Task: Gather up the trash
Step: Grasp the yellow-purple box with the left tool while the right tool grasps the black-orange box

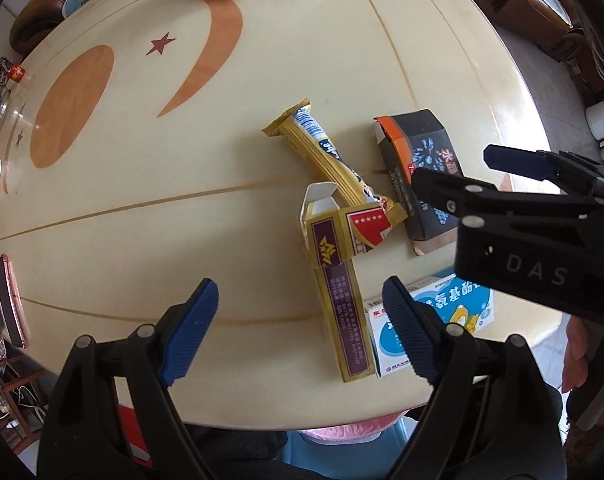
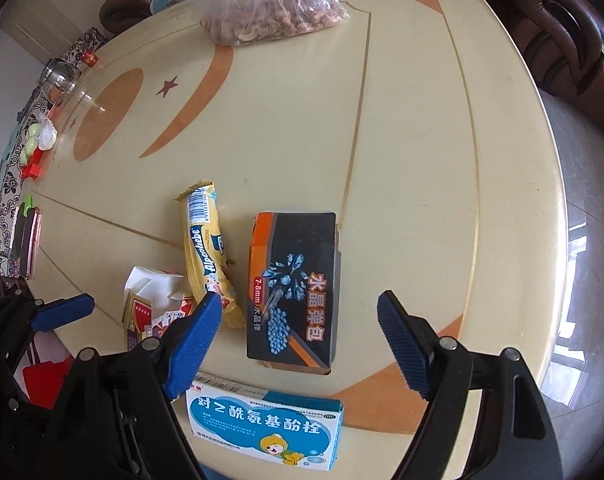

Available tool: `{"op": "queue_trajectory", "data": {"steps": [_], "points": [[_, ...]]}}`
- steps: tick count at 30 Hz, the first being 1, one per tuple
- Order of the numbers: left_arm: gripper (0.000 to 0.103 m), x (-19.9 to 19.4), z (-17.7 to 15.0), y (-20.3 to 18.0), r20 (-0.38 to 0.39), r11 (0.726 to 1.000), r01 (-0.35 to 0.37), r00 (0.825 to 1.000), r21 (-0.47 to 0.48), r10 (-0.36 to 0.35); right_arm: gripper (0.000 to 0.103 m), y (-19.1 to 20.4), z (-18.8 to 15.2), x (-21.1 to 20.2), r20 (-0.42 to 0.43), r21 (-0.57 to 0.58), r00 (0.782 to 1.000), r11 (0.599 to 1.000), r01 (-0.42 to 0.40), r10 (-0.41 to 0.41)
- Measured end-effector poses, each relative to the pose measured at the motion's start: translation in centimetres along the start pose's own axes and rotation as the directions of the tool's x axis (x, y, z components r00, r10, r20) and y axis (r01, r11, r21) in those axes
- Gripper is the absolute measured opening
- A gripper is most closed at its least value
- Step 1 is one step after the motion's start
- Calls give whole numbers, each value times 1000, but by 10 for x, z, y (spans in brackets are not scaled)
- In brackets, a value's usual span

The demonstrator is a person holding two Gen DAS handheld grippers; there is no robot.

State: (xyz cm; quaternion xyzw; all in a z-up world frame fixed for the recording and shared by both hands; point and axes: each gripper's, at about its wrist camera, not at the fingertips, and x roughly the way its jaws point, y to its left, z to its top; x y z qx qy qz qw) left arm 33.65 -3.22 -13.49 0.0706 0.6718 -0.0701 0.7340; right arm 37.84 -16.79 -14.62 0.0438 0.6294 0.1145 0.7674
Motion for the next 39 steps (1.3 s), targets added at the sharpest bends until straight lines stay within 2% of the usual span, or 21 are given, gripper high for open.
{"op": "queue_trajectory", "data": {"steps": [6,13,15,18,24,25,27,32,34,39], "points": [[82,8,1,4,-6,1000,20,1000,-13,-20,78,1,7,18,-20,7,1000,1000,24,-24],[67,20,4,14,-29,998,43,999,-39,-44,78,-2,14,33,-27,25,998,998,54,-53],[62,22,4,18,-34,998,46,998,-45,-47,74,-1,16,33,-17,25,998,998,53,-52],[61,25,4,22,-37,998,42,998,-51,-44,68,1,19,34,-6,14,998,998,68,-68],[61,30,8,28,-51,997,44,998,-69,-47,68,20,16,42,8,-59,986,984,169,-169],[58,31,9,27,-51,997,43,998,-67,-47,66,24,16,42,14,-67,983,981,185,-184],[51,35,13,16,-56,997,47,997,-63,-51,53,27,15,41,32,-72,981,979,193,-191],[36,37,14,17,-64,996,61,996,-70,-65,54,24,14,37,34,-43,985,985,168,-167],[30,35,14,20,-59,997,42,997,-70,-46,53,15,11,34,31,-29,990,990,140,-139],[23,30,10,31,-35,997,35,999,-66,-38,53,7,6,23,44,-22,991,991,130,-129]]}}
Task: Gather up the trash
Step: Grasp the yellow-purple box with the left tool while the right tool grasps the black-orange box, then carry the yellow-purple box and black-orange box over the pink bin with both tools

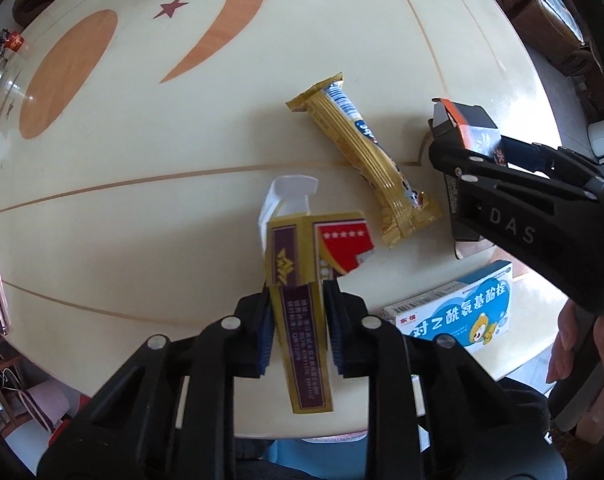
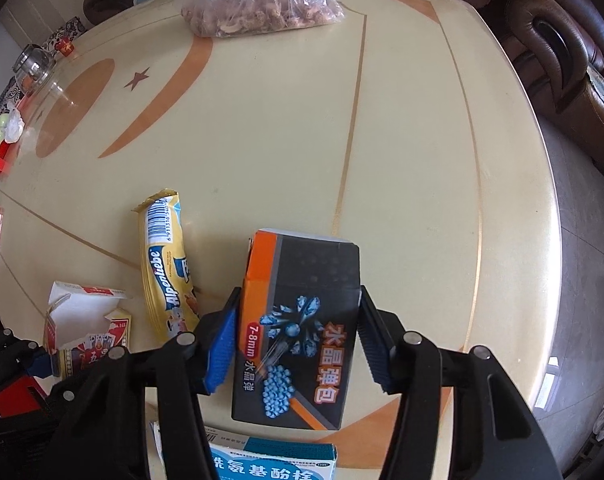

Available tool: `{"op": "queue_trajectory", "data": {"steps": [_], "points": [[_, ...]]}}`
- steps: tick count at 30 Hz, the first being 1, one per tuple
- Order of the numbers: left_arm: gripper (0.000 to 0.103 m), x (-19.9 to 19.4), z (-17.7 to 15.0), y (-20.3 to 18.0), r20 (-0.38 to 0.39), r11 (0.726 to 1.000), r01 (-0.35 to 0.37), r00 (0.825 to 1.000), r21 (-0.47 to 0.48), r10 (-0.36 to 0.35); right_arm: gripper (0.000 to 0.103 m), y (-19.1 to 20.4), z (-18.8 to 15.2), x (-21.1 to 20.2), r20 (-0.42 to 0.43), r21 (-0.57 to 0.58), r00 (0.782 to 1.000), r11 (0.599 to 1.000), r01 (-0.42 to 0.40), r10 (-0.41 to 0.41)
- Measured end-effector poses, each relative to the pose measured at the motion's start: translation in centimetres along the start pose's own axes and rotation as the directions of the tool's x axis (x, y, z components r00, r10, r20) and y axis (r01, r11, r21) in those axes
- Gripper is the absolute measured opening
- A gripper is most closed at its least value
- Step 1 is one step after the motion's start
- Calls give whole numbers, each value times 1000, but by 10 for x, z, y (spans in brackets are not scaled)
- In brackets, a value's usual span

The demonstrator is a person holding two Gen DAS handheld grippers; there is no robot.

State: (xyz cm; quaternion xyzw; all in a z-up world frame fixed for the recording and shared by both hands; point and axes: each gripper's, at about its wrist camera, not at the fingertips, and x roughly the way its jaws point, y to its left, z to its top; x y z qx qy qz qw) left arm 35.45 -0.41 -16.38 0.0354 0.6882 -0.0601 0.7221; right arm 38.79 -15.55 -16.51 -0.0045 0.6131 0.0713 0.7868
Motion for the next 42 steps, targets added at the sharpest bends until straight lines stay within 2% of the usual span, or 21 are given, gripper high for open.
{"op": "queue_trajectory", "data": {"steps": [2,13,14,15,19,20,22,25,28,36,42], "points": [[23,-2,-4,4,10,1000,-3,1000,6,2,53,-7,1,-6,8,-1,1000,1000,-8,8],[21,-22,-25,19,69,1000,-13,998,18,12,53,13,-19,-47,112,-71,992,995,66,-58],[21,-25,-21,17,75,1000,-15,997,16,14,53,13,-22,-54,120,-74,991,995,67,-58],[21,-24,-26,-2,82,1000,-18,996,14,17,53,13,-25,-58,128,-77,990,995,66,-56],[21,-38,-36,-4,114,1000,-22,993,16,20,53,18,-31,-73,153,-86,987,994,60,-46],[21,-46,-51,-8,122,1000,-25,992,16,23,53,18,-33,-78,160,-88,986,994,59,-44],[21,-55,-59,-7,134,1000,-27,991,15,25,53,19,-38,-88,174,-91,984,994,52,-36],[21,-63,-71,-6,157,999,-28,987,18,25,53,23,-49,-106,198,-100,980,994,52,-31],[21,-88,-70,5,184,999,-28,983,30,22,53,28,-61,-126,224,-110,974,993,44,-19],[21,-129,-106,4,255,998,-38,967,48,24,53,46,-97,-178,294,-139,956,989,42,1],[21,-144,-133,1,284,998,-29,959,59,11,53,59,-130,-207,328,-164,945,985,47,10]]}}
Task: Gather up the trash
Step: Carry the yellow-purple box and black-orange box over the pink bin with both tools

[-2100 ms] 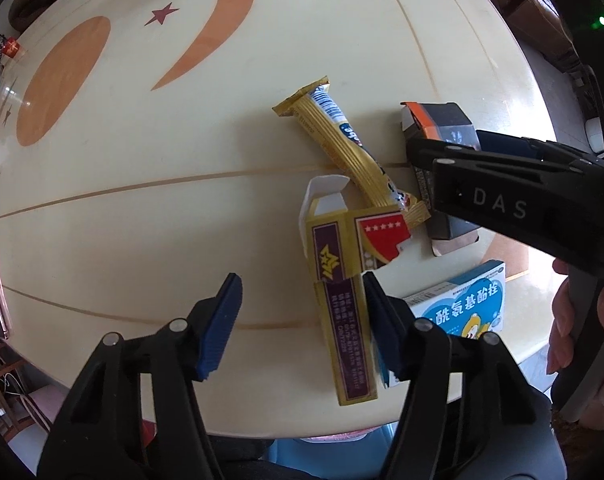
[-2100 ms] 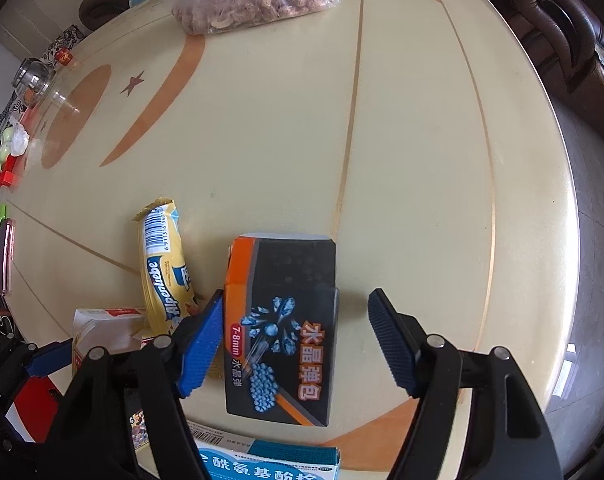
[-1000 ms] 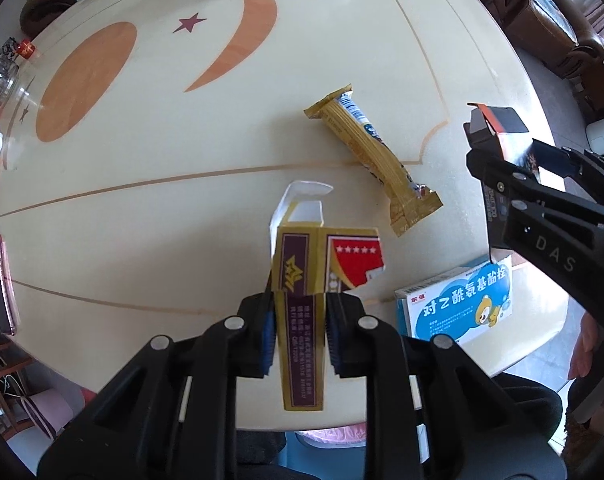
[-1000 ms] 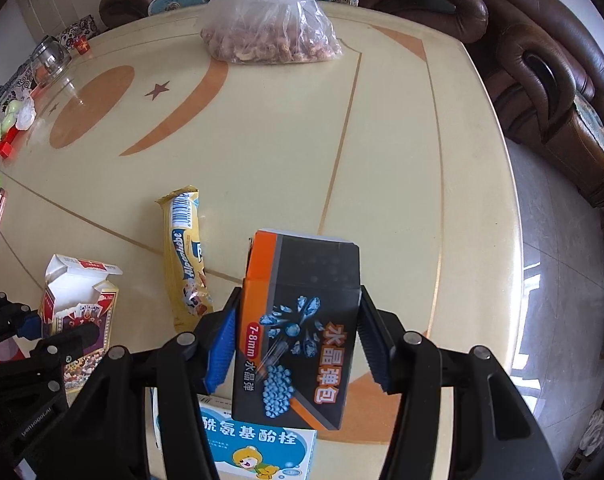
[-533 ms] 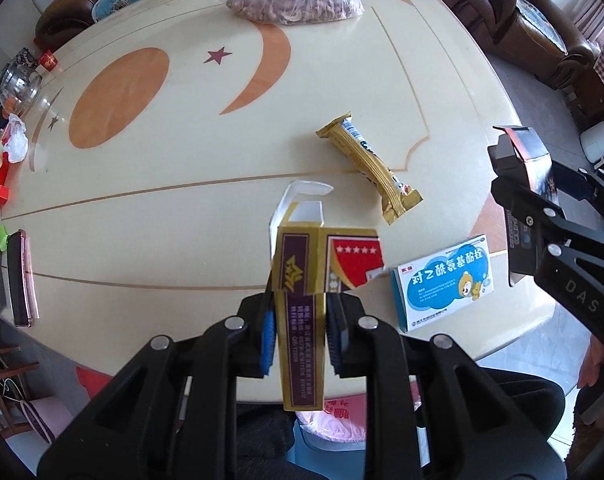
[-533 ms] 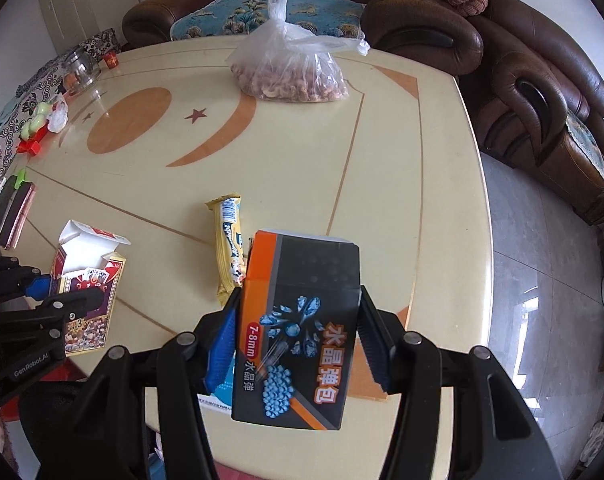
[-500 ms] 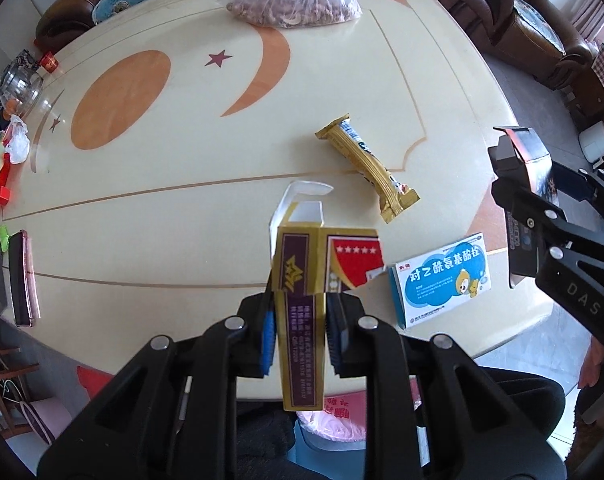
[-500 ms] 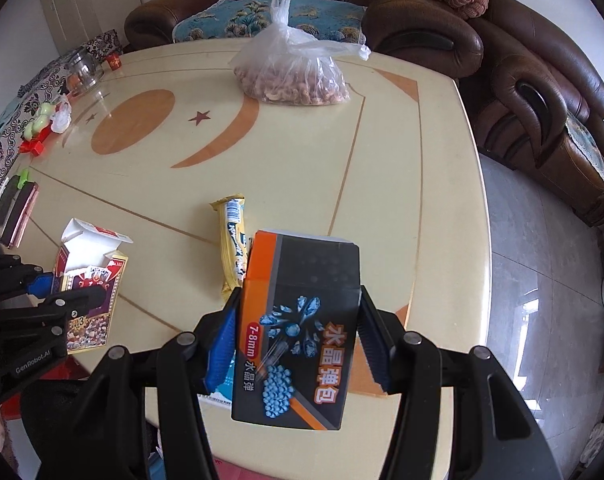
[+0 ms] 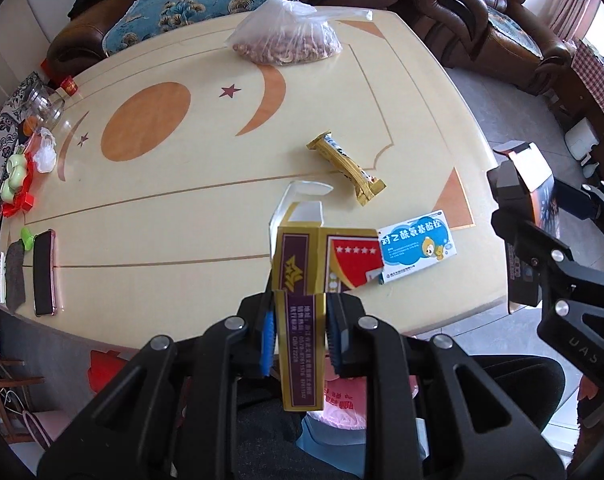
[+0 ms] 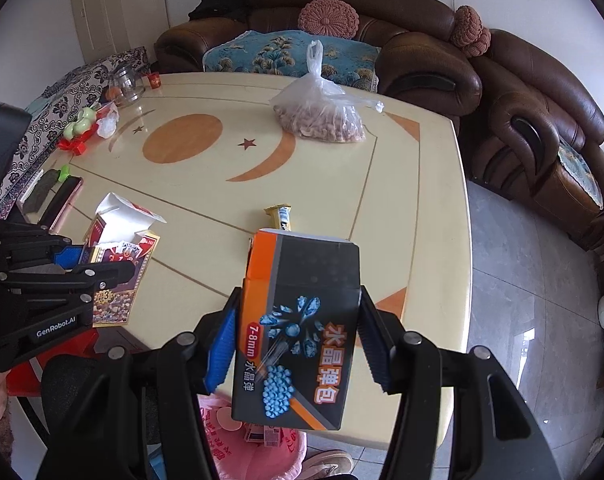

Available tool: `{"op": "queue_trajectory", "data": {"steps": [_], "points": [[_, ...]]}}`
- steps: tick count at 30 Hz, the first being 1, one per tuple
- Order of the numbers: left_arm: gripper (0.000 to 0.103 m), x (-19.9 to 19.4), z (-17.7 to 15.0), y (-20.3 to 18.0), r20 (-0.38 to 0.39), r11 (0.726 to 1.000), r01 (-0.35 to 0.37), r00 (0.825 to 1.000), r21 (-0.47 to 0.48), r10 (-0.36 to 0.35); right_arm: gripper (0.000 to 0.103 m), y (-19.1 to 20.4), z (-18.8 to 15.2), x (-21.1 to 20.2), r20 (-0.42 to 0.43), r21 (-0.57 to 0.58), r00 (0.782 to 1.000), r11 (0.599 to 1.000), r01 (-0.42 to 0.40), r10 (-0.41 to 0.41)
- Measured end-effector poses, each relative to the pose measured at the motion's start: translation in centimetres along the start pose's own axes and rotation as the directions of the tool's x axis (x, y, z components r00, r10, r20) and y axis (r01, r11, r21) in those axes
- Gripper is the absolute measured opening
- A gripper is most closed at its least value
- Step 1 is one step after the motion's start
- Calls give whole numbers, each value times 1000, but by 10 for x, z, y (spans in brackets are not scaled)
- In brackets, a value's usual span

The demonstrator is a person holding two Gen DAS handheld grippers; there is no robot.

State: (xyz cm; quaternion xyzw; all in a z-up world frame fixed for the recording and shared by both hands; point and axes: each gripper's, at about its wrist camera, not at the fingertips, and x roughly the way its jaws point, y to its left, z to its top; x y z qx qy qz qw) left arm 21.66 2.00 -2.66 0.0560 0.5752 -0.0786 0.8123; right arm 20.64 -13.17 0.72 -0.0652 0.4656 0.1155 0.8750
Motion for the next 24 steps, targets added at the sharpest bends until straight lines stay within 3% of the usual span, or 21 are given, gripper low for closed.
{"op": "queue_trajectory", "data": {"steps": [11,24], "points": [[21,-24,-46,-7,36,999,21,999,33,-22,53,26,-42,-48,44,-18,999,999,-28,29],[21,14,-102,-22,-20,995,75,997,70,-74,54,44,-111,-35,-5,-5,999,999,-54,54]]}}
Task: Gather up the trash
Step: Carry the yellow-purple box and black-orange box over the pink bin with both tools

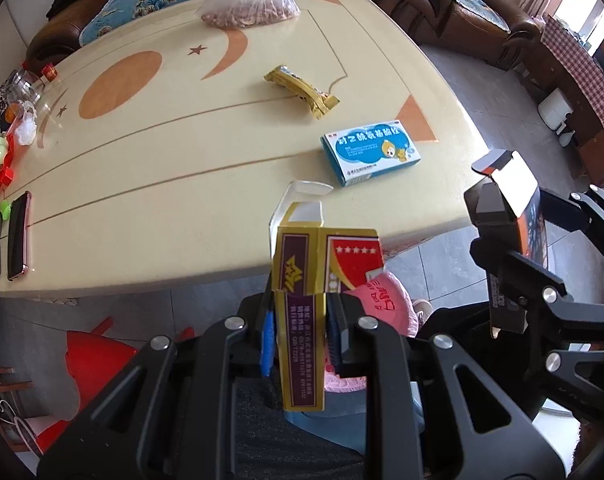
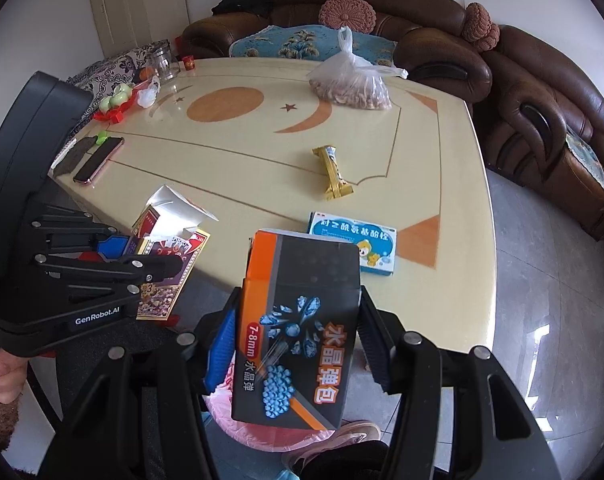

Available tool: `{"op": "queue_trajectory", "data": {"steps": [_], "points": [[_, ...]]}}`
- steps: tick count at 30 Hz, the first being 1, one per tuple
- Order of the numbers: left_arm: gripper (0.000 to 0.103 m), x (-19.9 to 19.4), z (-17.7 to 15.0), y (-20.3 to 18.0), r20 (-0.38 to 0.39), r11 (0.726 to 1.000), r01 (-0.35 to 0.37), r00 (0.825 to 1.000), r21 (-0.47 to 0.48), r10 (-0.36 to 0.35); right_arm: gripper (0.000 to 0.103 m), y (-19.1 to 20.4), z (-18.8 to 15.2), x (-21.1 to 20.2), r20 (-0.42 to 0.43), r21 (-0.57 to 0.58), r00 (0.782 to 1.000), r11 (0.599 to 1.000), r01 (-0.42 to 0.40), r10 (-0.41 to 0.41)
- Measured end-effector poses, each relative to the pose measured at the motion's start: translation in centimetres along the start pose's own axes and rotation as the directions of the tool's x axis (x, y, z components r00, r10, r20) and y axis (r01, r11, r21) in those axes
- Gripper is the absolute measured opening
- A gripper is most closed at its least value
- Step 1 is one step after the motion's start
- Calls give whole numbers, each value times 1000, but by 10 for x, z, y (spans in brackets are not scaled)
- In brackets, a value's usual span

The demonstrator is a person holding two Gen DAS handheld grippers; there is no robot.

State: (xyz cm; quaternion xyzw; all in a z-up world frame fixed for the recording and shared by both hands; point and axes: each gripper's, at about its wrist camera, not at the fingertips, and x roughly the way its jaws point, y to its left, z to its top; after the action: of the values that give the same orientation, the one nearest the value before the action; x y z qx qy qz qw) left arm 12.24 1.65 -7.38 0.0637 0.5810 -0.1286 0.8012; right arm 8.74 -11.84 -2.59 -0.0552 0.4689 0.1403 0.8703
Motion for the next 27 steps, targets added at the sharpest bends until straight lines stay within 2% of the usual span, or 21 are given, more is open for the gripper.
{"op": "queue_trajectory", "data": {"steps": [4,8,17,27], "points": [[21,19,-18,-10,-13,1000,-9,1000,27,9,53,-1,-23,14,-17,21,1000,1000,-2,2],[21,38,-33,-19,-36,999,17,999,50,-15,54,0,-44,29,-41,46,999,999,-13,15],[21,80,-61,-36,-88,994,23,996,102,-14,54,-6,-81,62,-89,133,995,991,-33,45],[21,129,-85,-43,-175,991,77,983,114,-56,54,-8,-118,105,-161,184,986,983,-9,39]]}}
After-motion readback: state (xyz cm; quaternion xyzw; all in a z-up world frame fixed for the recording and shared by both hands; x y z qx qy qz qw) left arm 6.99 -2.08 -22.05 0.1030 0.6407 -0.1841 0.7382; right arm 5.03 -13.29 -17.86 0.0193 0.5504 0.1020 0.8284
